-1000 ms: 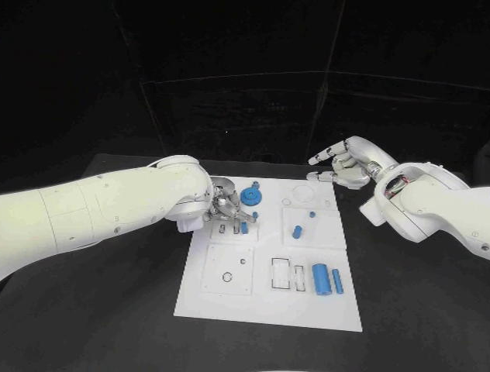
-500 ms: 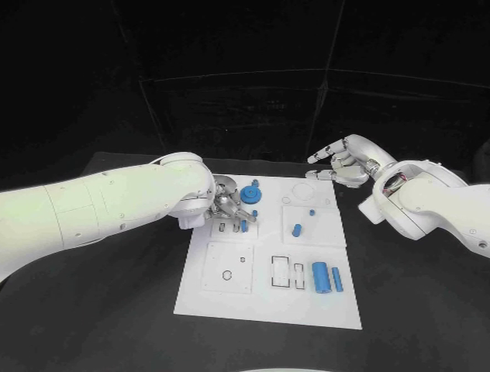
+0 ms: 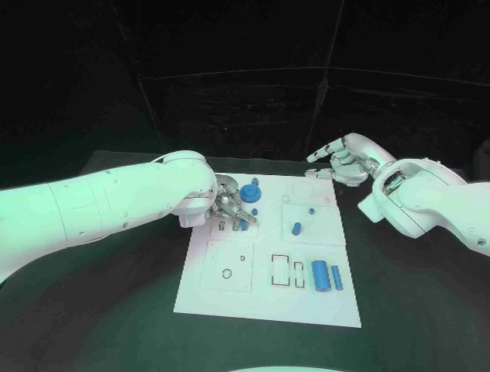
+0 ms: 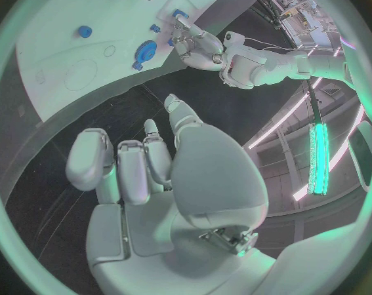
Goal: Assemble the parts on the task board
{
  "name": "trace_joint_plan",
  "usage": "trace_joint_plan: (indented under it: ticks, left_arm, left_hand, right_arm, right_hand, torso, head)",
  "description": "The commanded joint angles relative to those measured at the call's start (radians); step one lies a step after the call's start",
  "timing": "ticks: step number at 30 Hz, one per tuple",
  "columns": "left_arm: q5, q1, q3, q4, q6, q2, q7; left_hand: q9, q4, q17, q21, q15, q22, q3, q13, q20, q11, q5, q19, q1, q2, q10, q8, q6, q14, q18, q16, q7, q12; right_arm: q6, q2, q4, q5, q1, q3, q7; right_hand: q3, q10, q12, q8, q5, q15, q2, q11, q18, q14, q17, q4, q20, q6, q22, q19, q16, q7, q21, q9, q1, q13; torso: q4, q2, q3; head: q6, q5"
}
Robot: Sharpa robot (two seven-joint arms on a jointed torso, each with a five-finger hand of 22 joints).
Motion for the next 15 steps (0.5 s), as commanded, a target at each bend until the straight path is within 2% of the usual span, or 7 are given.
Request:
trace_joint_plan:
  ticks: [1, 11, 15]
  left_arm:
    - [-0.014, 0.002, 0.000, 0.000, 0.026, 0.003, -0.007]
    - [-0.015, 0.002, 0.000, 0.001, 0.023, 0.007, -0.007]
    - [-0.015, 0.002, 0.000, 0.002, 0.009, 0.007, -0.006]
  left_hand:
    - [0.003, -0.010, 0.263, 0.006, -0.004, 0.002, 0.002, 0.002, 0.005, 0.001, 0.002, -0.006, 0.015, 0.002, 0.004, 0.005, -0.009, 0.107, -0.014, 0.003, 0.001, 0.008]
    - [0.012, -0.027, 0.263, 0.009, -0.005, 0.006, 0.012, 0.005, 0.005, 0.001, 0.002, -0.009, 0.039, 0.005, 0.003, 0.012, -0.014, 0.107, -0.014, 0.003, 0.001, 0.012]
    - [0.017, -0.053, 0.263, 0.009, -0.006, 0.006, 0.047, 0.004, 0.005, -0.002, 0.003, -0.012, 0.083, 0.031, 0.002, 0.015, -0.020, 0.107, -0.013, 0.003, -0.001, 0.012]
  right_arm:
    - [0.007, 0.001, -0.001, 0.000, 0.002, 0.001, 0.001]
    - [0.007, 0.004, -0.004, 0.000, 0.002, 0.001, 0.001]
    - [0.010, 0.004, -0.006, 0.000, 0.002, 0.001, 0.002]
  right_hand:
    - [-0.002, -0.001, -0.005, 0.006, 0.004, -0.007, 0.010, -0.004, 0.015, 0.043, -0.001, -0.001, -0.005, 0.006, -0.002, 0.000, -0.007, -0.003, -0.005, 0.001, -0.001, 0.026]
    - [-0.002, -0.001, -0.005, 0.006, 0.004, -0.007, 0.010, -0.004, 0.015, 0.043, -0.001, -0.001, -0.005, 0.006, -0.002, 0.000, -0.007, -0.003, -0.005, 0.001, -0.001, 0.026]
    - [-0.003, 0.000, -0.005, 0.006, 0.006, -0.007, 0.011, -0.004, 0.015, 0.043, -0.001, 0.001, -0.006, 0.006, -0.002, 0.000, -0.007, -0.003, -0.005, 0.001, -0.003, 0.026]
  torso:
    - [0.0011, 0.000, -0.0004]
    - [0.0004, 0.000, 0.0001]
    - [0.0007, 0.000, -0.0001]
  head:
    - [-0.002, -0.001]
    - [-0.003, 0.000]
    - [-0.004, 0.001]
